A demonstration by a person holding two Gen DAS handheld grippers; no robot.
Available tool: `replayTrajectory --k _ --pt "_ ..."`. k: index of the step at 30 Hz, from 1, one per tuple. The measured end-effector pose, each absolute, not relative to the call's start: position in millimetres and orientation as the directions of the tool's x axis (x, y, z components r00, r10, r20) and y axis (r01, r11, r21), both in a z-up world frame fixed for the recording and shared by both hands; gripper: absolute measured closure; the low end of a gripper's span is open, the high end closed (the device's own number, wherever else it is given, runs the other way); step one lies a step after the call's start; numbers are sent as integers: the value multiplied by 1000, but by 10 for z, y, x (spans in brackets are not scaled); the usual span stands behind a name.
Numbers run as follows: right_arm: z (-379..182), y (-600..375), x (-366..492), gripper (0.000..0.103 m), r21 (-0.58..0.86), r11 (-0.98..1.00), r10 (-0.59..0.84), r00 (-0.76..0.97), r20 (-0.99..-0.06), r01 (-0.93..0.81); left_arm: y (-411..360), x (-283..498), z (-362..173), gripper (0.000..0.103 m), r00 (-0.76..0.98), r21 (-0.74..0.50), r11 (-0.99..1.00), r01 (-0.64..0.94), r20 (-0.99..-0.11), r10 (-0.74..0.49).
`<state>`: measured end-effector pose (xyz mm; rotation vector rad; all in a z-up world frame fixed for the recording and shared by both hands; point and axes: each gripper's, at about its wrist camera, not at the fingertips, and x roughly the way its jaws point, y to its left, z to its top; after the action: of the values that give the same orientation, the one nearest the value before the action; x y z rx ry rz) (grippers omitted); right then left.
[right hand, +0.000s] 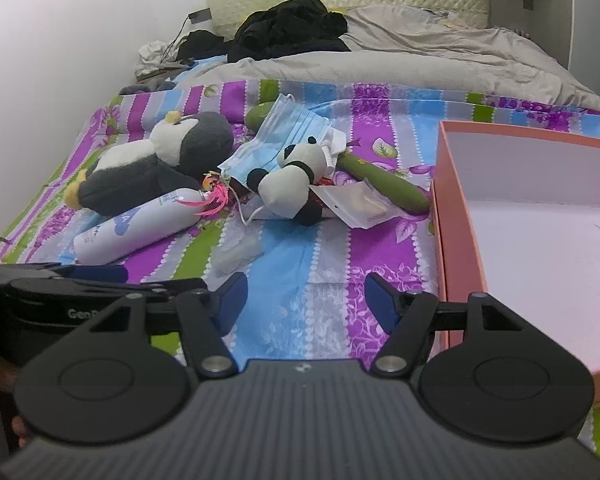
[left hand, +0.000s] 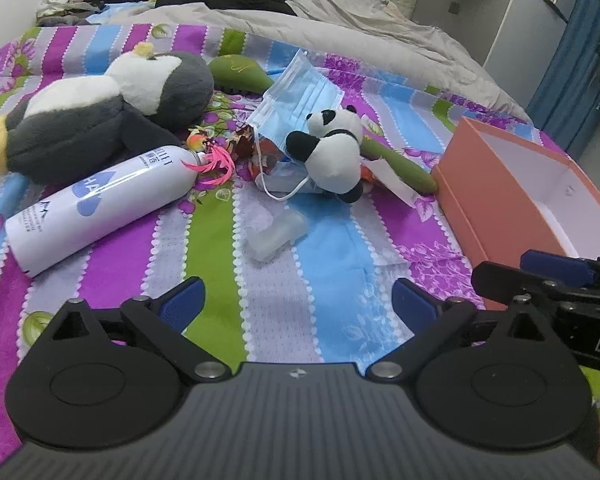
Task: Organize soft objects
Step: 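Grasp the clear plastic piece with the left tool while the right tool grasps the white plastic packet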
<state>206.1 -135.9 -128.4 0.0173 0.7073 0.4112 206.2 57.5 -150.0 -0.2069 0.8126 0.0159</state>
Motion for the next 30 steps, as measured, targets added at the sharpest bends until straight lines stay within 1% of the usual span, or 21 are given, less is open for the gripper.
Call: replayTrajectory --k 1,4,6,11,13,17,21,25,27,28,30 --pt "-1301 -1342 2087 35 150 920 372 685 -627 -362 572 2116 -1531 5 687 -177 980 -89 -723 -69" --pt "-1351 -1309 2190 35 145 920 370 684 -628 -364 575 2277 -1616 15 687 -174 981 -90 -724 -65" --pt "-1393 -1283 2255 36 140 917 376 690 -618 -374 609 2380 -1678 15 694 -196 976 -91 -716 -79" --pt "-1524 -1176 2452 38 112 919 362 694 -622 -378 669 2640 -1902 20 683 -209 974 -88 -724 -94" --pt "-1587 -1134 2547 41 90 922 346 700 -625 -376 687 2746 -1998 23 673 -205 975 -91 -734 -91" --pt "-1711 -1073 2784 43 67 929 322 704 -633 -364 705 2881 -2104 23 680 -166 981 -96 -731 -57" --pt "-1838 -929 2956 45 -54 923 271 746 -608 -380 736 3021 -2219 24 672 -147 986 -85 -738 -52" --pt "-1996 -828 3174 44 -122 914 239 759 -605 -386 771 3120 -2302 24 671 -141 987 -79 -739 -52" --pt "-2057 -800 3265 44 -132 914 230 758 -610 -383 768 3158 -2332 28 678 -135 988 -70 -734 -52" --pt "-2090 -798 3311 44 -130 915 227 753 -617 -382 763 3180 -2350 32 679 -125 990 -65 -733 -48" --pt "-2139 -831 3389 44 -96 923 238 749 -618 -373 746 3203 -2359 35 685 -115 992 -52 -727 -48"
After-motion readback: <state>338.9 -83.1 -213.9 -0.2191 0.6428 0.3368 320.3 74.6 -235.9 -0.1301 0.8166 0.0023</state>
